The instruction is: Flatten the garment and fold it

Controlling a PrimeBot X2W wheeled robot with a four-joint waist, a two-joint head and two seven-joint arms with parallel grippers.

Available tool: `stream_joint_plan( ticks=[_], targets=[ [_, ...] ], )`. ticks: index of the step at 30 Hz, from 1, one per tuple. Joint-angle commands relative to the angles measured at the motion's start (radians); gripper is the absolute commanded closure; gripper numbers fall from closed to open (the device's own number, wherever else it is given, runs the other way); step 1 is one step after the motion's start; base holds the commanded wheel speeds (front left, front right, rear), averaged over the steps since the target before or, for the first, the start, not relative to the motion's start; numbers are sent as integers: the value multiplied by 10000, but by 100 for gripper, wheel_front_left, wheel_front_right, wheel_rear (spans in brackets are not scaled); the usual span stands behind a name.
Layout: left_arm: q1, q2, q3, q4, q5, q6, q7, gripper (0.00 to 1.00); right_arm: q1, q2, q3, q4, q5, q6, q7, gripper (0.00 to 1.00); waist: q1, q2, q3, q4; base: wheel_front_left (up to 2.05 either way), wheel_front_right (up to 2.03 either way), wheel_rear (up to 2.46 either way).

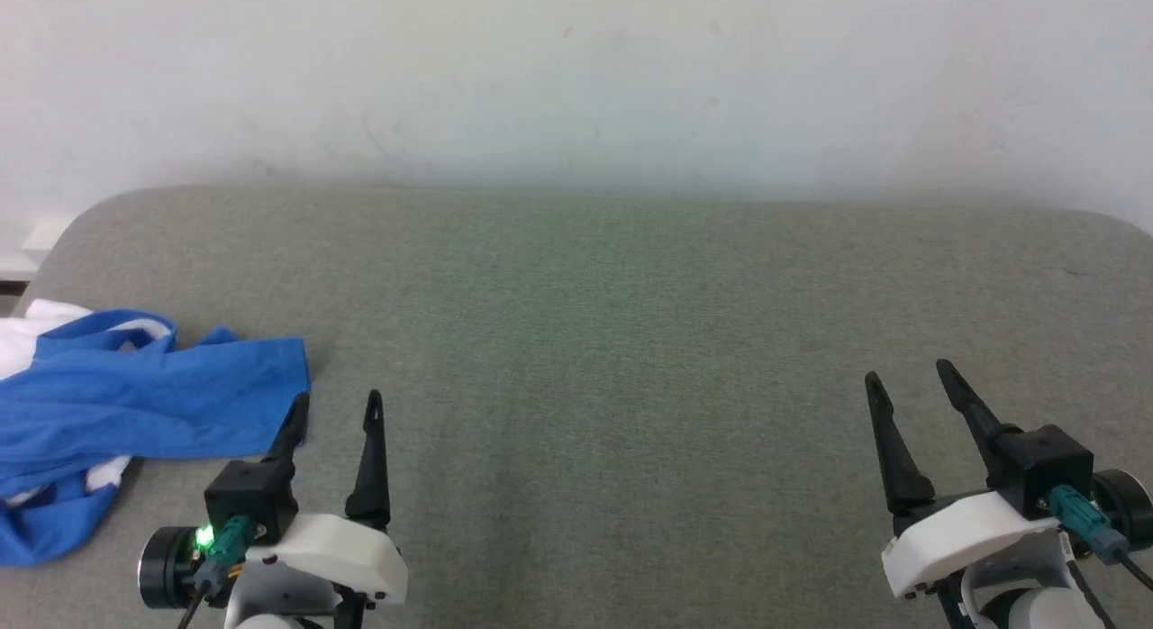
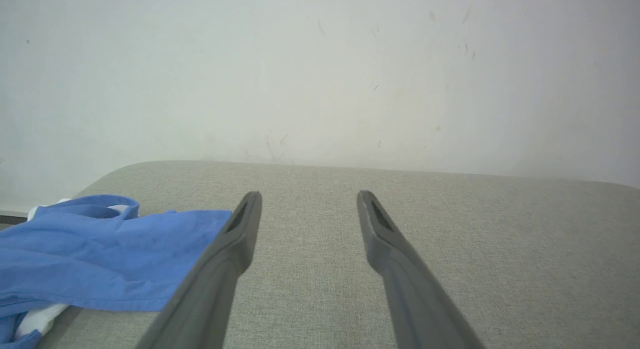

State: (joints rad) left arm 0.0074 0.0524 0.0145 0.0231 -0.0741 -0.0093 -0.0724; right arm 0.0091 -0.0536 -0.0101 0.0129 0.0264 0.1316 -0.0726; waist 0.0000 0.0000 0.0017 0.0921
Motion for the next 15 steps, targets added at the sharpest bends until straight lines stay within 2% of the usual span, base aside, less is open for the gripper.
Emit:
stream_joint_plan(
  ticks=[1,15],
  targets=[
    [-227,-7,59,2,-133,-59,-125,0,-23,12,-7,-8,-6,-3,-107,0,0,0,14,151,0,0,0],
    [-227,-10,515,-140,-376,9,-417,0,-55,16,97,-59,-141,-4,-260,0,0,0,54,1152,0,0,0]
  ],
)
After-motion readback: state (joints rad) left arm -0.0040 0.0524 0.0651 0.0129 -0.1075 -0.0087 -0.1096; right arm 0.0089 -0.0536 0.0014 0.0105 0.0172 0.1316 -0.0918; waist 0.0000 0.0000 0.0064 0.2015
